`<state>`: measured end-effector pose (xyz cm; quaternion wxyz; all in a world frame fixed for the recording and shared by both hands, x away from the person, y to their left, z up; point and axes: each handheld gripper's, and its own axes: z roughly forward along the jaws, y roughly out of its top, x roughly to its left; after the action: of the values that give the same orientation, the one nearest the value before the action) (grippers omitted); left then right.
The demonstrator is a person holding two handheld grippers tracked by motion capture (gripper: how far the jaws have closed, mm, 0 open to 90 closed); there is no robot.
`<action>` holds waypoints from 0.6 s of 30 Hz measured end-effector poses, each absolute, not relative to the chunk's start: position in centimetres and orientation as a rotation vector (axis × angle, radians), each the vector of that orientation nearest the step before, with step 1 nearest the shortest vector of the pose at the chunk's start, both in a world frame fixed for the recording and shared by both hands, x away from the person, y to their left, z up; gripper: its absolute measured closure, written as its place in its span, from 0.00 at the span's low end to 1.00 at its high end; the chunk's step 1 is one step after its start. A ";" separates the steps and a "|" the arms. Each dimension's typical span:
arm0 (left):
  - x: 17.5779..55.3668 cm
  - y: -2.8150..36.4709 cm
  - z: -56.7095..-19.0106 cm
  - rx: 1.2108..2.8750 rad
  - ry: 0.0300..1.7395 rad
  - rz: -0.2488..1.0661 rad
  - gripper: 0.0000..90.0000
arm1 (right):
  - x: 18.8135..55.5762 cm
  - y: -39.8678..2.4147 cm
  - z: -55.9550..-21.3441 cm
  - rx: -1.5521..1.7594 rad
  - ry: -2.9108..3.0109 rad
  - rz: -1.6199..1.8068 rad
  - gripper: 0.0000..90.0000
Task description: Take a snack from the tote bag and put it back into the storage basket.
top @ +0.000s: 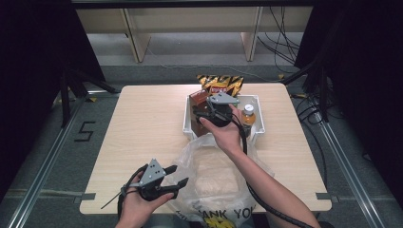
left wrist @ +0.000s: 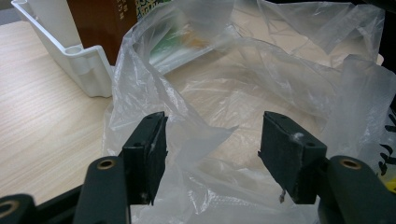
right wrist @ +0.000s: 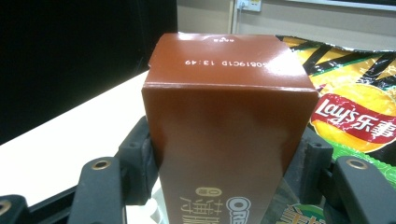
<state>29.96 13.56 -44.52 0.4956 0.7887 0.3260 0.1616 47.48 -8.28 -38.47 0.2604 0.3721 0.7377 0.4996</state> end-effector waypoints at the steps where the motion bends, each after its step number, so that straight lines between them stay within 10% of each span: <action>1: 30.0 13.6 -44.5 1.911 0.789 0.392 0.45 | 47.5 -8.2 -38.5 1.025 1.972 1.363 0.43; 18: 29.9 13.4 -44.7 1.907 0.797 0.378 0.45 | 48.1 -7.7 -39.8 1.016 2.018 1.327 0.43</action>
<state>29.94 13.43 -44.67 0.4972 0.7874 0.3293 0.1560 48.12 -7.65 -39.79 0.2577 0.3745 0.7443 0.4893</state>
